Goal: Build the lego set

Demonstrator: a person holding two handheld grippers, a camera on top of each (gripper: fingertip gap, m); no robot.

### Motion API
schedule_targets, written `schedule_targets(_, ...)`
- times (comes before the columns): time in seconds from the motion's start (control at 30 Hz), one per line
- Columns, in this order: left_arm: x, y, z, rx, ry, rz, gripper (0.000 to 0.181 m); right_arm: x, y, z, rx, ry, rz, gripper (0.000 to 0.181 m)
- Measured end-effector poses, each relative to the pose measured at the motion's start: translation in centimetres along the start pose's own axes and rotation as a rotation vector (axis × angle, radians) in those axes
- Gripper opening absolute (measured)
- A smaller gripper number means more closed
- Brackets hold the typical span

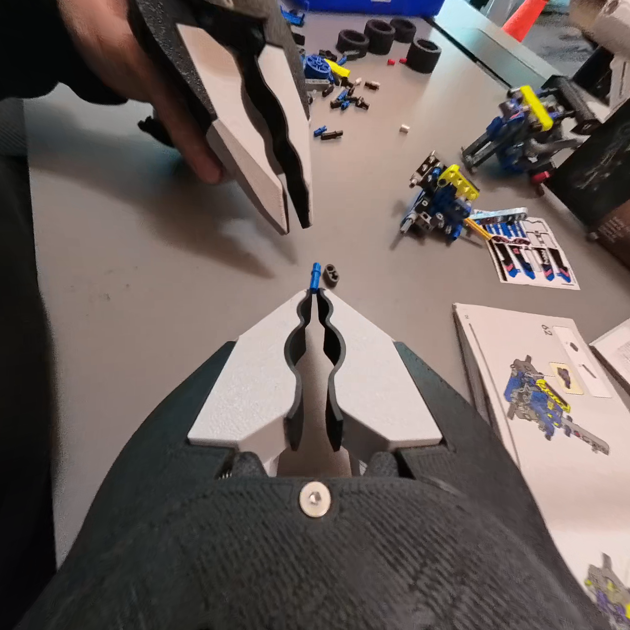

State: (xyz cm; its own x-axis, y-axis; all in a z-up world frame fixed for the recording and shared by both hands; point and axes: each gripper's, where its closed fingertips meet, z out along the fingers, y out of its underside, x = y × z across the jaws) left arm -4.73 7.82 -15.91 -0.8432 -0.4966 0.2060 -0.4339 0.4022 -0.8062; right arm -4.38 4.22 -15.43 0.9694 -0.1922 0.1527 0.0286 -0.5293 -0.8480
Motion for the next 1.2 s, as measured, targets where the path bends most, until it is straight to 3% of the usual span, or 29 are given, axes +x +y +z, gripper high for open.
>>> schedule_targets(0.03,0.0,0.3,0.2,-0.022,-0.013,0.034,0.016,-0.3,0.2,0.2,-0.014,-0.012,-0.005,0.002)
schedule_targets(0.17,0.6,-0.4,0.4,0.038,-0.007,0.125,0.021,-0.9,-0.6,0.1,0.008,-0.03,-0.034,0.001)
schedule_targets(0.27,1.2,-1.9,-0.1,0.099,-0.066,0.405,0.029,-1.5,-1.6,-0.5,0.072,-0.093,0.006,0.001)
schedule_targets(0.37,2.6,-2.1,0.2,0.075,-0.066,0.647,0.031,-2.2,-3.1,-1.3,0.178,-0.211,0.136,0.001)
schedule_targets(0.53,4.7,-4.5,-0.4,0.264,0.035,0.588,0.015,-2.4,-5.1,-2.6,0.319,-0.338,0.29,0.001)
schedule_targets(0.7,5.3,-5.0,-1.4,0.348,0.127,0.527,0.0,-2.6,-6.0,-3.8,0.413,-0.422,0.393,0.001)
schedule_targets(0.8,5.9,-5.7,-2.1,0.407,0.165,0.503,0.008,-2.8,-6.2,-4.0,0.434,-0.471,0.44,0.001)
schedule_targets(0.83,5.9,-5.8,-2.1,0.409,0.169,0.495,0.017,-2.8,-6.0,-3.8,0.421,-0.468,0.443,0.001)
schedule_targets(0.9,5.8,-5.5,-2.0,0.394,0.17,0.495,0.018,-3.1,-5.9,-3.6,0.404,-0.473,0.428,0.0)
schedule_targets(1.03,5.9,-5.1,-2.0,0.372,0.198,0.478,0.003,-3.3,-5.6,-3.2,0.385,-0.471,0.414,0.0)
schedule_targets(1.2,6.0,-5.1,-2.0,0.354,0.217,0.455,0.002,-3.1,-5.5,-3.2,0.383,-0.465,0.412,0.0)
